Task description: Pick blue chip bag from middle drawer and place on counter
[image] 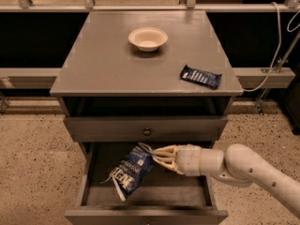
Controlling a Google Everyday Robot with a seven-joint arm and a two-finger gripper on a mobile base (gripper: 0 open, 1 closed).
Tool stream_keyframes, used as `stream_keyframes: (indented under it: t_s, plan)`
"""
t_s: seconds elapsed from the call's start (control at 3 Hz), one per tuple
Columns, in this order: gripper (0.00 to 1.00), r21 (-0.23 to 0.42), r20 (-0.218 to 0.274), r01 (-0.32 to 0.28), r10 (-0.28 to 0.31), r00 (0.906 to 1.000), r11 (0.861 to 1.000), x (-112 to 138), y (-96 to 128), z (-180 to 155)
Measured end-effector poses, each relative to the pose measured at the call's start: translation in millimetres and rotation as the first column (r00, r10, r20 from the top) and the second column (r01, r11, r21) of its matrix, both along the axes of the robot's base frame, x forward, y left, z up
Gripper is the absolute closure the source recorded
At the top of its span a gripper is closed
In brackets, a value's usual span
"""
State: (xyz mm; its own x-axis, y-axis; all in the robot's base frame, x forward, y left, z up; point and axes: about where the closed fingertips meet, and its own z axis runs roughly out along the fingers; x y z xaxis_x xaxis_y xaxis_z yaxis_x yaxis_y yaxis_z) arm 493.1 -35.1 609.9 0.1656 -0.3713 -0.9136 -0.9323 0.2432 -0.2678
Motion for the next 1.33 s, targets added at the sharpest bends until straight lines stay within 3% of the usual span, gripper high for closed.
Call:
stream_keyframes:
  t_s: [0.33, 0.67, 1.0, 1.33]
  plan:
    - [1.00, 0.036, 0.114, -0.056, 0.052, 0.9922, 0.998, -5.8, 3.0, 51.2]
    - [1.00, 0.038, 0.243, -0.115, 0.103, 0.9645, 0.993, -1.5, 10.7, 107.2]
    - [1.00, 0.033, 0.329, -0.158, 0.138, 0.9341, 0.987, 3.6, 16.6, 144.6]
    - [1.00, 0.026, 0.381, -0.151, 0.129, 0.9154, 0.988, 15.8, 14.9, 168.6]
